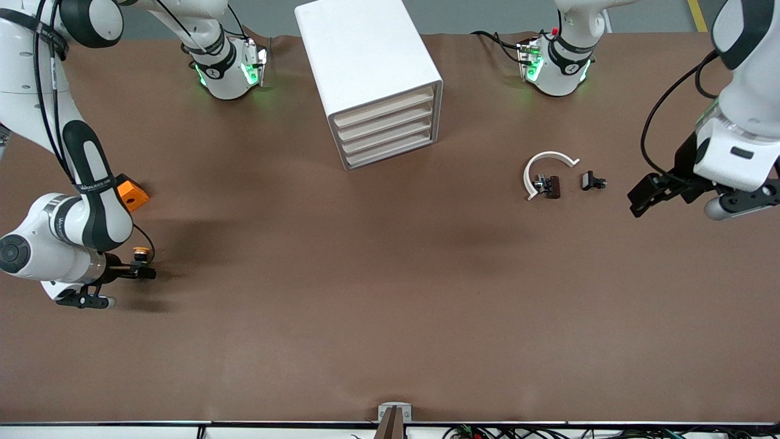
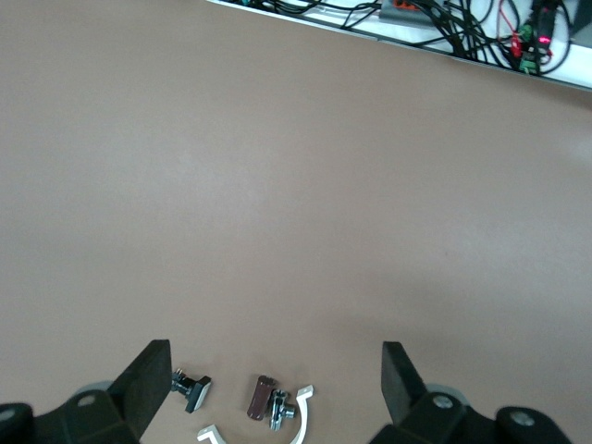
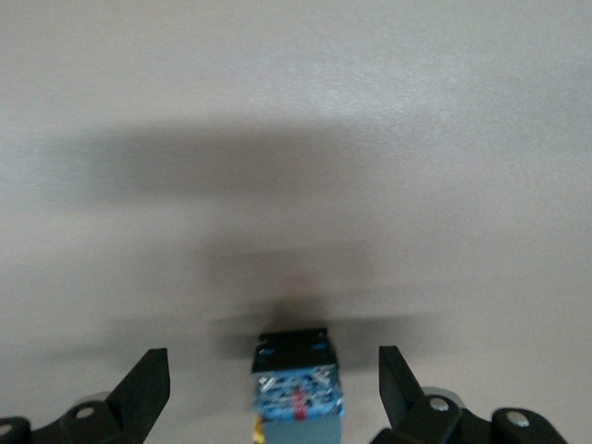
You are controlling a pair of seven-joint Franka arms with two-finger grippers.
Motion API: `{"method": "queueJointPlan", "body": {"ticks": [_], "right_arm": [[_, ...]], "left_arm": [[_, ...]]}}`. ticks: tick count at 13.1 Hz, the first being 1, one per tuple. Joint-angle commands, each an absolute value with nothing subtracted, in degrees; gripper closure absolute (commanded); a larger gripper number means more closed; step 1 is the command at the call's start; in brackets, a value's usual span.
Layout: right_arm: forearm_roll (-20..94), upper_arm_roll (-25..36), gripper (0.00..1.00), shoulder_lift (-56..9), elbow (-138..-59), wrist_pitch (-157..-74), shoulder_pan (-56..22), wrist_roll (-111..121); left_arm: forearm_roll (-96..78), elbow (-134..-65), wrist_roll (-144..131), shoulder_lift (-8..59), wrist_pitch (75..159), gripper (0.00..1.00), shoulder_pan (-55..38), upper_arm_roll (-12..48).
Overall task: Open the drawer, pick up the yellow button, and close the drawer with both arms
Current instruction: 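Lower the button onto the table with the right gripper while the left gripper withdraws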
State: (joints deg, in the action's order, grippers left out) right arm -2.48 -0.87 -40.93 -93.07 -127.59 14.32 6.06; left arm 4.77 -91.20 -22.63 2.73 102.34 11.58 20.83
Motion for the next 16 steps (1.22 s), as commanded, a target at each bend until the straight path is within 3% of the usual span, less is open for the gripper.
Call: {"method": "queueJointPlan", "body": {"ticks": [1,4,7,11,14,16], "right_arm": [[-2.5,-2.0,0.0,-37.4,-90.8,-118.6,13.1,-0.6],[-2.5,-2.1,0.0,-33.9,-90.2,-112.3,10.6,-5.2],[-2.7,-2.1,0.0,-27.1,-88.7,-103.7,6.8,-4.7],[-3.2,-2.1,0.0,-22.9,-80.4,-88.9,3.4,-2.3],[-2.5,-2.0,0.0,-18.2,-78.7,-85.7,3.4,-0.8],[-2.6,-2.0,0.0,-15.8,-78.7,-84.2,3.4,-0.8]], "left_arm": [[1.9,-92.1,-15.9,-1.0,97.7,0.0,7.9,15.4],[1.7,-92.7,-10.5,-4.2,91.4,0.0,4.8,11.9],[0.8,-96.1,-10.3,-8.3,90.6,0.0,-2.3,4.1],[0.7,-97.2,-10.3,-10.5,88.6,0.0,-1.8,5.3],[-1.1,-98.7,-9.1,-11.3,88.6,0.0,-0.1,6.1],[-1.5,-99.3,-8.3,-12.7,88.5,0.0,3.2,10.2]]}}
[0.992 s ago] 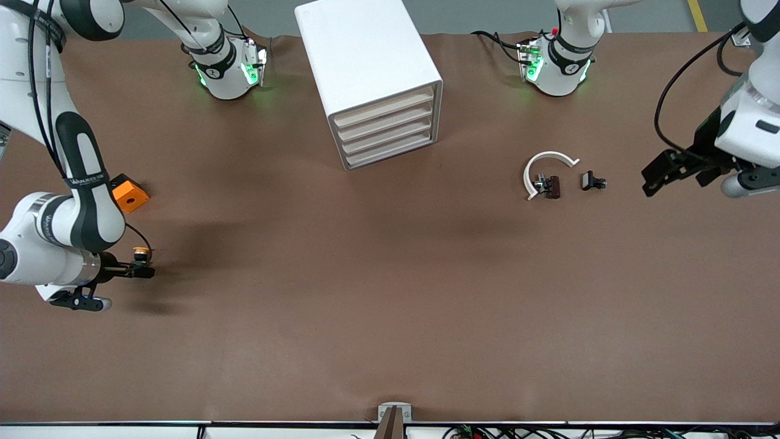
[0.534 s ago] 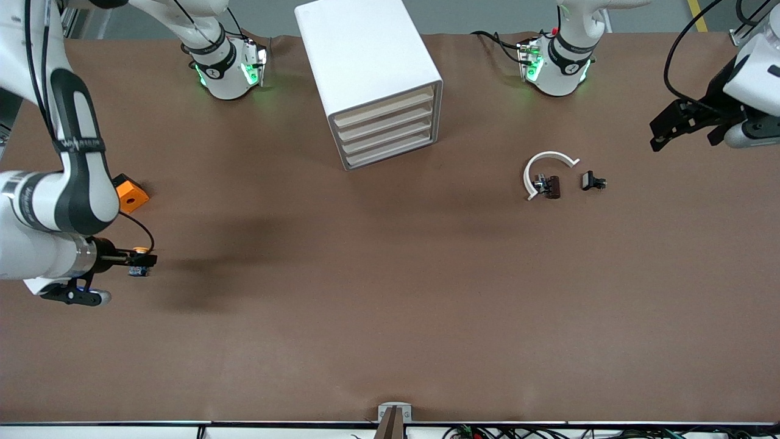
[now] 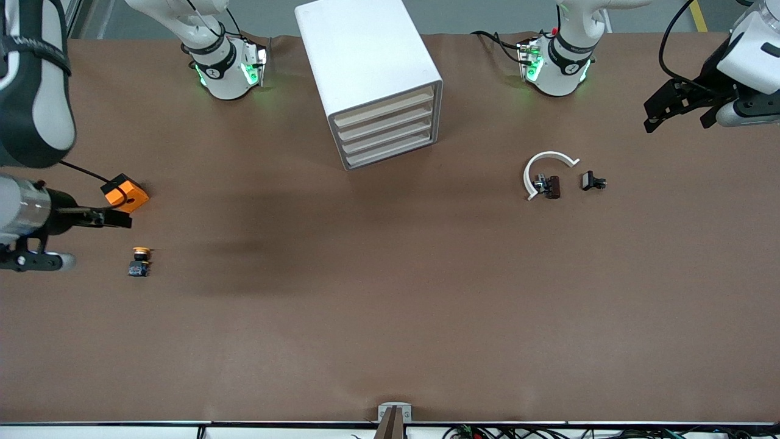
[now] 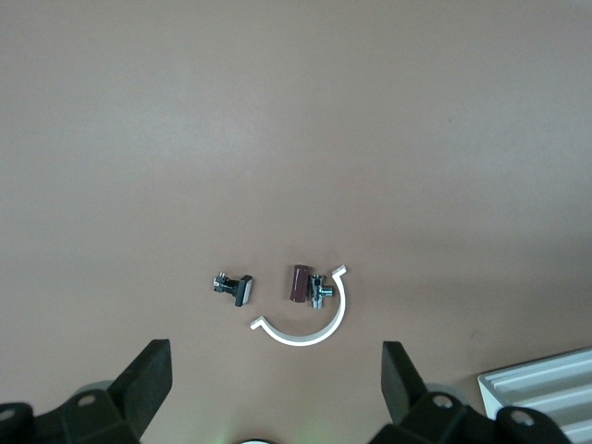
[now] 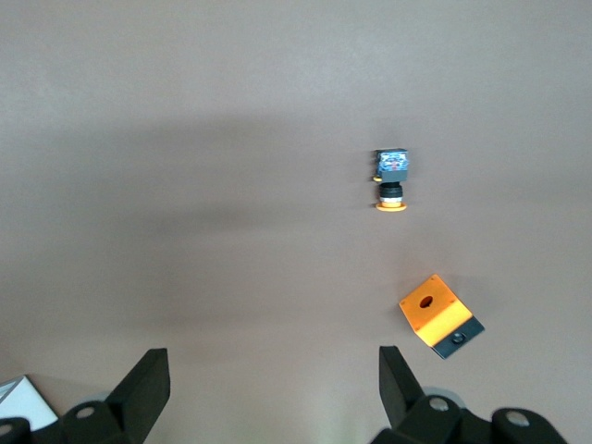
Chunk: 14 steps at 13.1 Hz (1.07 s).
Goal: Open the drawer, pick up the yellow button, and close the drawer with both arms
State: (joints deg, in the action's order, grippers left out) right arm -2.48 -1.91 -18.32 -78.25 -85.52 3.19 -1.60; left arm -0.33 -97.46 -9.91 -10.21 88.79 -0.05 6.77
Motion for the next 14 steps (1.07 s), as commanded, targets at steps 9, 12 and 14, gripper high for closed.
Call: {"method": "queueJointPlan", "body": {"ticks": [9,12,14], "right_arm": [[-3.0,-1.8,0.0,-13.2,-75.0,-82.6,3.8,-1.5],[-2.5,-1.6,0.0,-13.2,-73.1,-82.4,4.2,-1.2],[-3.2,-1.9,0.0,-12.0,-73.2,-79.7,3.5,-1.6]], "left_arm": [[-1.7,-101.2,-7.3,-14.9,88.5,0.0,3.4,10.5],[-1.8,-101.1,-7.6,-14.9,88.5,0.0,3.4,10.5],[-1.8,-100.7,-8.3,-14.9,88.5,0.0,3.5,10.5]]}}
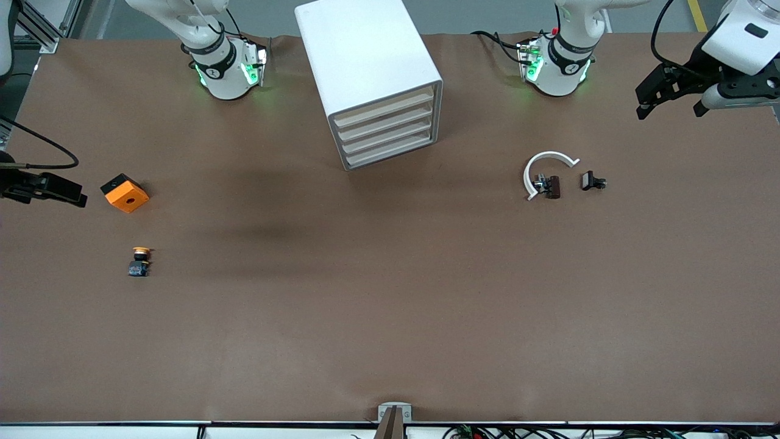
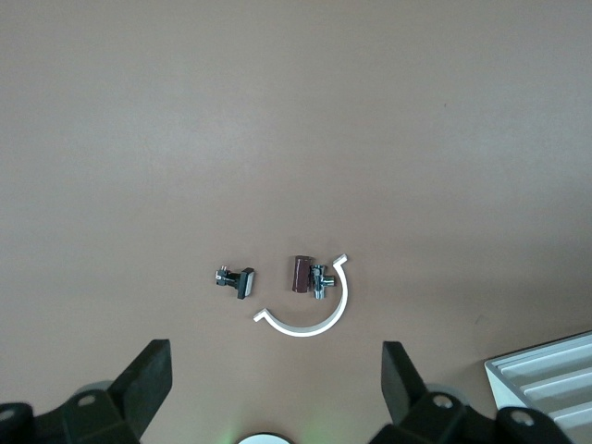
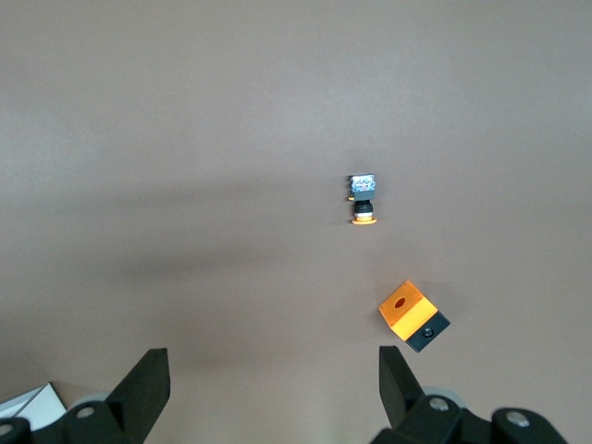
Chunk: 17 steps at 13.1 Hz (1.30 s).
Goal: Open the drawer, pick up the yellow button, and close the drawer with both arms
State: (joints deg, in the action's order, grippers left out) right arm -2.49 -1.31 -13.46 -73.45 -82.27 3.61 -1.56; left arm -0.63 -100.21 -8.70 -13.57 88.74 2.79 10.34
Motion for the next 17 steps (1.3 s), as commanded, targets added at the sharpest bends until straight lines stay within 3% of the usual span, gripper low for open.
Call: {"method": "queueJointPlan", "body": {"ticks": [1,9,13,17], "right_arm": [[-3.2,-2.0,0.0,-11.2,-73.4,-79.5,3.3,-1.6],[-2.5,-1.6,0.0,-7.3,-75.1,-76.2,4.0,-1.2],[-0.7,-1.2,0.0,-3.8,-80.3,-77.3,4.2,-2.0],[-0.2,-0.1,0.0,4.1,-91.3,-84.3,2.3,-6.0]], "left_arm": [[-1.8,-100.7,-8.3,-14.9,88.4,0.0,3.4,10.5],[-1.7,-99.7,-7.5,-14.2,88.0,0.0,3.6,10.3],[-1.7,-97.7,-7.3,-12.2,88.0,0.0,5.7,10.3],[-1.2,-93.0,-7.6,-8.0,88.0,0.0,5.8,10.4]]}}
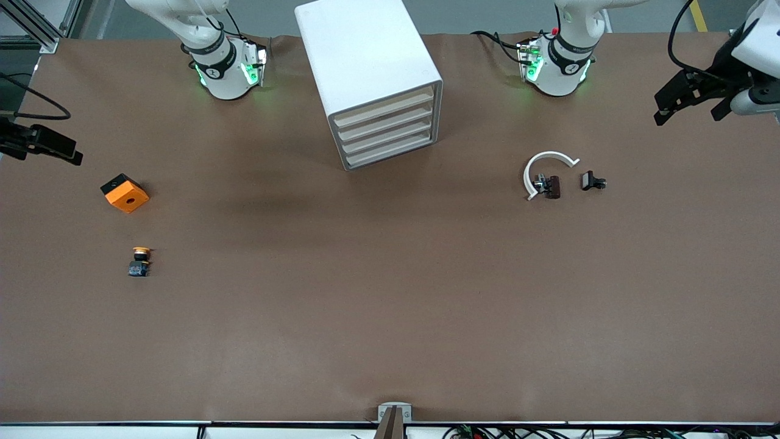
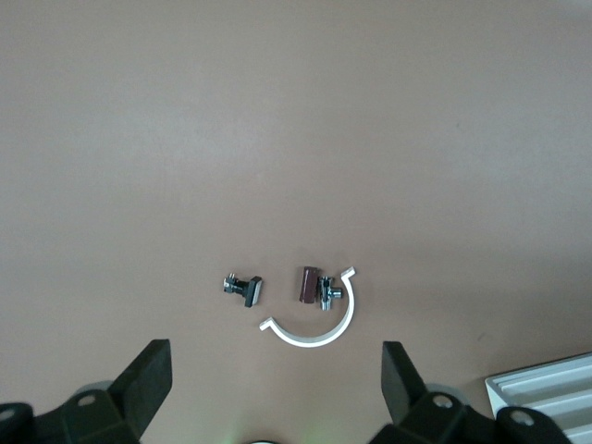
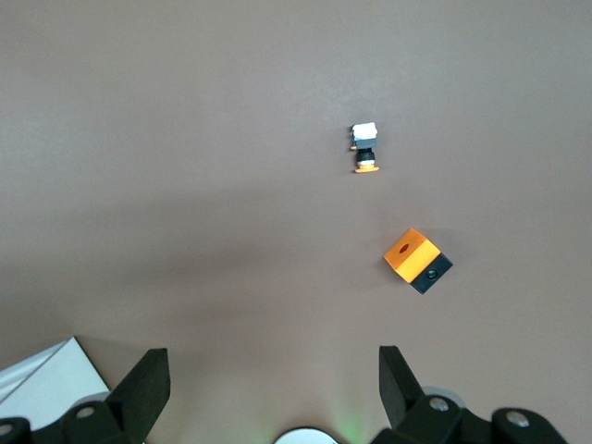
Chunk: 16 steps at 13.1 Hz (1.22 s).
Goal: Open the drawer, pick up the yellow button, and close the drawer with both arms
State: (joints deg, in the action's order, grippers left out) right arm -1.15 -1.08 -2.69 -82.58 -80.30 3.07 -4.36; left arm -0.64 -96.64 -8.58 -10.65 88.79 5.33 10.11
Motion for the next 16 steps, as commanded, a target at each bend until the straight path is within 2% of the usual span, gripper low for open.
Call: {"method": "queueJointPlan", "body": {"ticks": [1,5,8,12,16], "right_arm": [[0.4,0.8,0.0,5.6,-93.6,-85.8,2.3,-5.1],[1.1,3.9,0.0,6.9,-94.9,-86.7,0.7,-0.9],[1.1,4.0,0.0,7.6,-95.1,-87.3,0.8,0.4],[1.5,4.1,0.0,11.1,-100.3,-90.8,0.8,-1.5],[1.5,4.1,0.0,11.3,-100.4,-90.9,0.8,-1.6]], "left_arm": [[-1.1,-92.6,-7.6,-7.7,88.0,0.0,5.8,10.3],[-0.8,-90.2,-7.7,-5.8,88.0,0.0,5.7,10.3],[0.0,-89.7,-7.7,-4.8,88.1,0.0,5.5,10.4],[0.2,-89.7,-7.6,-4.5,88.1,0.0,5.3,10.4],[0.2,-89.6,-8.3,-3.6,88.1,0.0,5.0,10.5]]}}
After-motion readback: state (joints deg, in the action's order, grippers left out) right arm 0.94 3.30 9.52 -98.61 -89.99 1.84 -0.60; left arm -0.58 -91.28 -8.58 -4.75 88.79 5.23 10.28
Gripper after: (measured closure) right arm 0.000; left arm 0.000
